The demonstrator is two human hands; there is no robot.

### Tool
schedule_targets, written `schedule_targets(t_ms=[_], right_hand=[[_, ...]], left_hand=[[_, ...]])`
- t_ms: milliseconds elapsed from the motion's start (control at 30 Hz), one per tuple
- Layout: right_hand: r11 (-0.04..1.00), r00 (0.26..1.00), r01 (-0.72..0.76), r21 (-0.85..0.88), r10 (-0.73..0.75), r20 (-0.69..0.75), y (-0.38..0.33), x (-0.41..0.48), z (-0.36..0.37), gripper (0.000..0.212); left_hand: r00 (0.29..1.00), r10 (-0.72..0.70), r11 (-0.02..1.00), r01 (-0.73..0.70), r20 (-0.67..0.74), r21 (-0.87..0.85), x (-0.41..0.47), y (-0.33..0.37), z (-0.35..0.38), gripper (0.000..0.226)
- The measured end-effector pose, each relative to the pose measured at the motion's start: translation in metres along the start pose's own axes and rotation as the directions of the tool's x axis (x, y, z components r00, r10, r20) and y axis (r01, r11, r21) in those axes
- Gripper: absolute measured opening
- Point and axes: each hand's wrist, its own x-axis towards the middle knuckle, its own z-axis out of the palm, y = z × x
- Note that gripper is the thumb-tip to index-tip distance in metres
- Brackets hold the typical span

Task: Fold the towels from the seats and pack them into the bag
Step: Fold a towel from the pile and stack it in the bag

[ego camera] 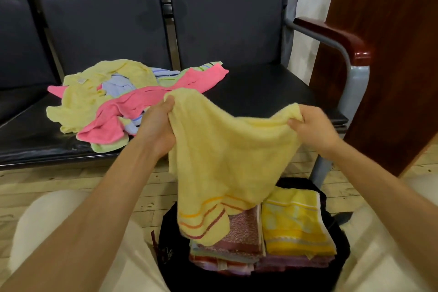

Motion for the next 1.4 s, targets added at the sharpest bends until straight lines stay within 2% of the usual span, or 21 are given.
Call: schedule_targets(t_ms=[33,100,133,167,200,267,300,333,433,533,600,700,767,867,967,1033,1100,1200,1233,1300,1400], right_hand=[[0.975,0.998,0.054,-0.216,-0.048,0.032,0.002,0.001,0.001,0.006],[0.942,0.999,0.034,-0.334,-0.02,0.043,0.004,0.003,0.0,0.008],[0.969,0.999,-0.039,-0.243,0.044,0.017,0.002,0.004,-0.003,0.007],[0.988,0.988,-0.153,-0.035,0.153,-0.008,-0.002,0.004,-0.008,0.007],[0.923,0.96,-0.276,0.27,0.279,0.026,-0.009,0.003,-0.014,0.01],[0.552,0.917,-0.372,0.746,0.343,0.203,-0.021,0.001,-0.029,0.024],[0.414,0.924,-0.359,0.837,0.281,0.258,-0.024,-0.001,-0.037,0.028],[0.354,0.939,-0.336,0.873,0.196,0.282,-0.027,-0.003,-0.043,0.032],[0.497,0.943,-0.273,0.824,-0.03,0.331,-0.032,-0.008,-0.045,0.042],[0.689,0.941,-0.305,0.657,0.113,0.319,-0.019,-0.005,-0.034,0.039],[0.814,0.95,-0.307,0.494,0.232,0.208,-0.008,0.0,-0.029,0.021],[0.964,0.977,-0.203,0.169,0.21,-0.025,0.005,0.006,-0.027,0.018],[0.982,0.981,-0.164,-0.096,0.151,-0.124,0.008,0.008,-0.028,0.018],[0.948,0.975,-0.193,-0.252,0.156,-0.158,0.014,0.008,-0.026,0.021],[0.95,0.954,-0.278,-0.142,0.256,-0.153,0.018,0.012,-0.025,0.028],[0.904,0.909,-0.389,0.177,0.408,-0.083,0.016,0.015,-0.028,0.036],[0.681,0.85,-0.485,0.549,0.514,0.113,0.012,0.012,-0.037,0.044],[0.447,0.893,-0.412,0.794,0.372,0.254,0.008,0.007,-0.049,0.018],[0.448,0.92,-0.358,0.819,0.319,0.227,0.008,0.006,-0.05,0.013],[0.572,0.952,-0.26,0.778,0.286,0.108,0.01,0.008,-0.047,0.016],[0.785,0.953,-0.175,0.594,0.286,-0.097,0.017,0.014,-0.037,0.018]], left_hand=[[1.0,0.015,0.999,-0.015,-0.012,0.036,0.002,0.0,-0.001,0.038],[0.998,0.051,0.995,-0.048,-0.026,0.092,0.003,0.002,-0.004,0.039],[0.998,0.055,0.994,-0.053,-0.026,0.093,0.003,0.003,-0.005,0.04],[0.998,0.052,0.996,-0.05,-0.02,0.078,0.004,0.004,-0.006,0.041],[0.999,0.047,0.997,-0.046,-0.011,0.055,0.004,0.004,-0.007,0.042],[0.999,0.047,0.999,-0.047,0.008,0.02,0.004,0.007,-0.007,0.041],[0.999,0.049,0.999,-0.049,0.013,0.005,0.004,0.008,-0.007,0.039],[0.999,0.046,0.999,-0.045,0.016,-0.014,0.004,0.009,-0.007,0.037],[0.998,0.038,0.999,-0.038,0.041,-0.016,-0.001,0.01,-0.002,0.032],[0.999,0.035,0.998,-0.038,0.039,0.058,-0.004,0.007,0.002,0.028],[0.999,0.049,0.988,-0.047,-0.009,0.15,-0.004,0.005,0.004,0.025],[0.976,0.206,0.866,-0.148,-0.07,0.478,-0.002,0.004,0.006,0.018],[0.943,0.329,0.752,-0.227,-0.055,0.619,-0.005,0.004,0.009,0.02],[0.921,0.389,0.621,-0.253,-0.01,0.742,-0.001,0.003,0.008,0.027],[0.924,0.38,0.599,-0.22,-0.032,0.77,0.002,0.002,0.007,0.026],[0.935,0.348,0.677,-0.199,-0.07,0.708,-0.001,0.002,0.01,0.028],[0.951,0.275,0.806,-0.15,-0.138,0.573,-0.001,0.002,0.01,0.026],[0.959,0.172,0.934,-0.086,-0.224,0.346,0.005,0.005,0.006,0.014],[0.96,0.147,0.953,-0.074,-0.237,0.292,0.008,0.005,0.006,0.013],[0.956,0.151,0.954,-0.075,-0.251,0.289,0.013,0.003,0.007,0.016],[0.909,0.347,0.808,-0.164,-0.232,0.567,0.016,-0.001,0.008,0.025]])
